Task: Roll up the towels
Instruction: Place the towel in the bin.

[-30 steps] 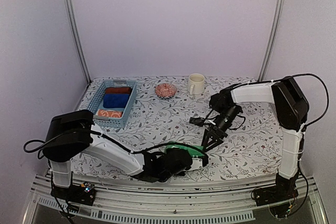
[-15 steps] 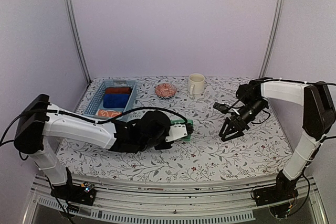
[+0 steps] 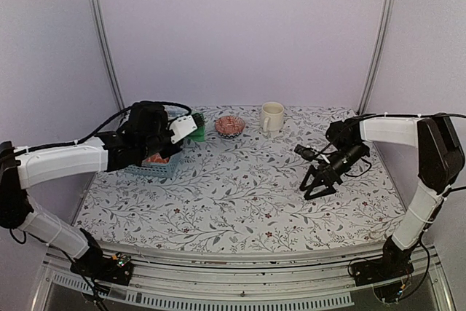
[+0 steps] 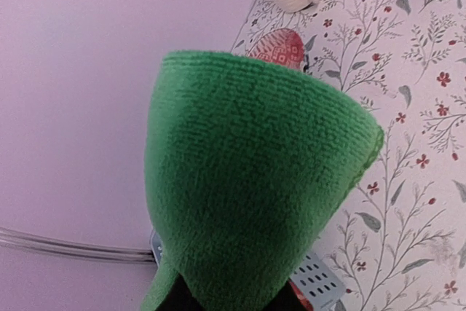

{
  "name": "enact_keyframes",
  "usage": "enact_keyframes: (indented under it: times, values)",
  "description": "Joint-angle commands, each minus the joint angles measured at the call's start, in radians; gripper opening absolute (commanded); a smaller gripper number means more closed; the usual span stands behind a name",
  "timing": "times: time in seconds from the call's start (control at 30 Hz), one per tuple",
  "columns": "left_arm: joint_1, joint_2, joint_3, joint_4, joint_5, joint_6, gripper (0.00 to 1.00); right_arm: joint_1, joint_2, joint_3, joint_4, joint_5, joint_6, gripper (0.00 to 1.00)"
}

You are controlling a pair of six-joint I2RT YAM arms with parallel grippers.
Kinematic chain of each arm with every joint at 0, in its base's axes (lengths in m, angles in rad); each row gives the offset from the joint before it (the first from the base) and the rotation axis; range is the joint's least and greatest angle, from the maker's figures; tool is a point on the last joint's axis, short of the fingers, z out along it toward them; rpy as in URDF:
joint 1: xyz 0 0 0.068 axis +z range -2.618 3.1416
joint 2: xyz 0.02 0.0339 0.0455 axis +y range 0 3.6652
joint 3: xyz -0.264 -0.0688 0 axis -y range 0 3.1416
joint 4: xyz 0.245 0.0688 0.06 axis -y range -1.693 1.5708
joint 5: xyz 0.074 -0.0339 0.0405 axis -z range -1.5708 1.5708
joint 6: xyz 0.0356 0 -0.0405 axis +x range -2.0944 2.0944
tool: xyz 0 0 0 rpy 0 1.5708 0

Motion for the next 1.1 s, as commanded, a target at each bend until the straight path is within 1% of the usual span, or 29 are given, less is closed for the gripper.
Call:
enact_keyframes:
  times: [0.0,0.1,0.17,0.23,0.37,0.47,0.7,0.97,1.07]
  values:
    - [0.164,-0.064,-0.053,0.016,0.190,0.122,0.00,0.001,-0.048,-0.038,0.125,0.027,0.078,0.99]
    - [0.267,-0.063,-0.058,0.038,0.256,0.178,0.00,0.001,-0.085,-0.050,0.158,0.028,0.105,0.99]
    - [0.355,-0.047,-0.041,0.037,0.314,0.188,0.00,0.001,-0.093,-0.057,0.165,0.025,0.108,0.99]
    - [0.415,-0.027,-0.026,0.043,0.374,0.198,0.00,0.000,-0.086,-0.063,0.167,0.025,0.110,0.99]
    - [0.518,0.039,0.005,0.052,0.506,0.230,0.00,0.000,-0.073,-0.072,0.162,0.024,0.101,0.99]
    - [0.567,0.107,0.018,0.084,0.545,0.242,0.00,0.001,-0.071,-0.080,0.161,0.022,0.094,0.99]
    - [0.623,0.219,0.018,0.190,0.584,0.271,0.00,0.002,-0.057,-0.095,0.165,0.032,0.092,0.99]
    - [0.629,0.309,0.052,0.211,0.595,0.306,0.00,0.000,-0.027,-0.094,0.158,0.030,0.090,0.99]
    - [0.627,0.306,0.046,0.201,0.616,0.304,0.00,0.000,-0.023,-0.096,0.156,0.032,0.087,0.99]
